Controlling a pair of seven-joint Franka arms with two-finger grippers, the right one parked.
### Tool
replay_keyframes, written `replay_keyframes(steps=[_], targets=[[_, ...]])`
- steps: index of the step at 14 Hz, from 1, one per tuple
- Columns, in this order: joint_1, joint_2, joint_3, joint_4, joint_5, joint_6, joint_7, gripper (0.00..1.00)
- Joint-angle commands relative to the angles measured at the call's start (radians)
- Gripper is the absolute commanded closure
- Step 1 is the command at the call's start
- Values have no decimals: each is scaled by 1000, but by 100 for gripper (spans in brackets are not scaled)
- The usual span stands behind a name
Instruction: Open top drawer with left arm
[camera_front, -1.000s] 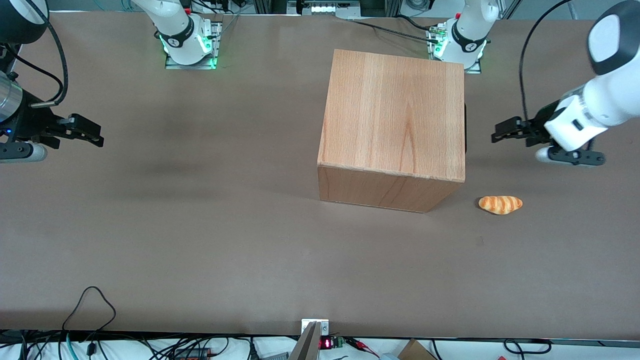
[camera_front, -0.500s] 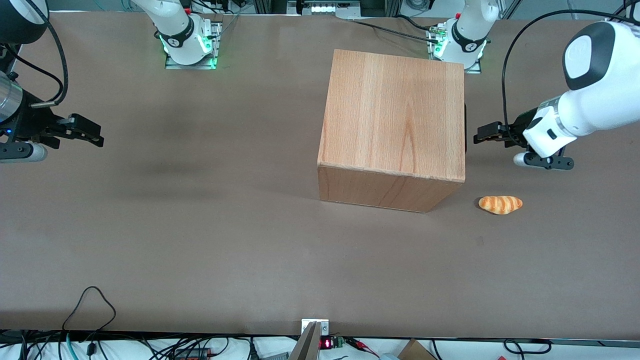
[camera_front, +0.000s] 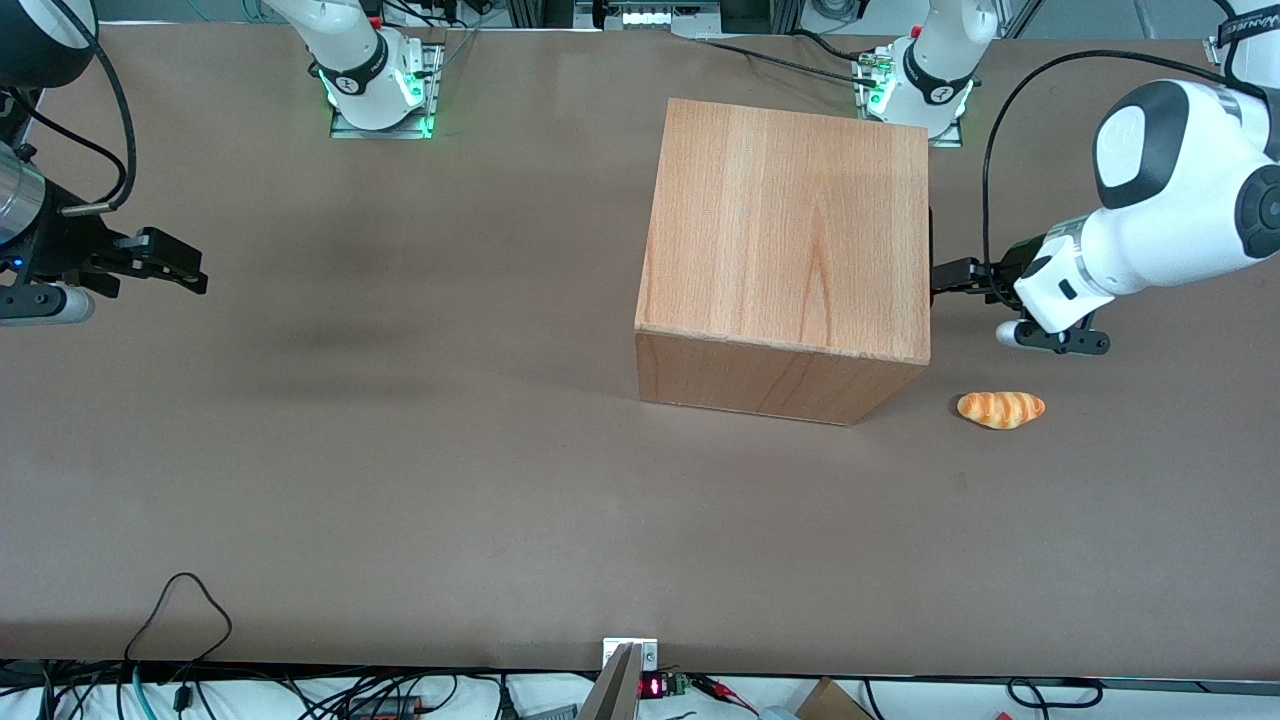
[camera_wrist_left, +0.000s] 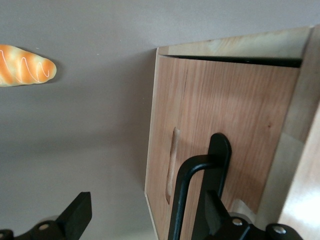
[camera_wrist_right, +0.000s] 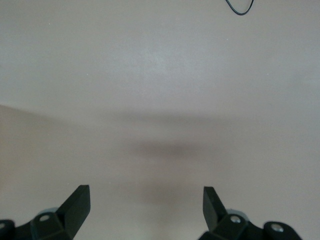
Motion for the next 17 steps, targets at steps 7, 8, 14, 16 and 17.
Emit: replay_keyframes(steps=[7, 8, 14, 16, 17], targets=[[-4, 18, 6, -12, -22, 14, 50, 0], [-4, 22, 5, -12, -22, 14, 52, 0], [-4, 44, 6, -12, -11, 19, 52, 0], [-4, 47, 6, -12, -9, 20, 52, 0], [-3, 53, 6, -12, -9, 20, 53, 0]])
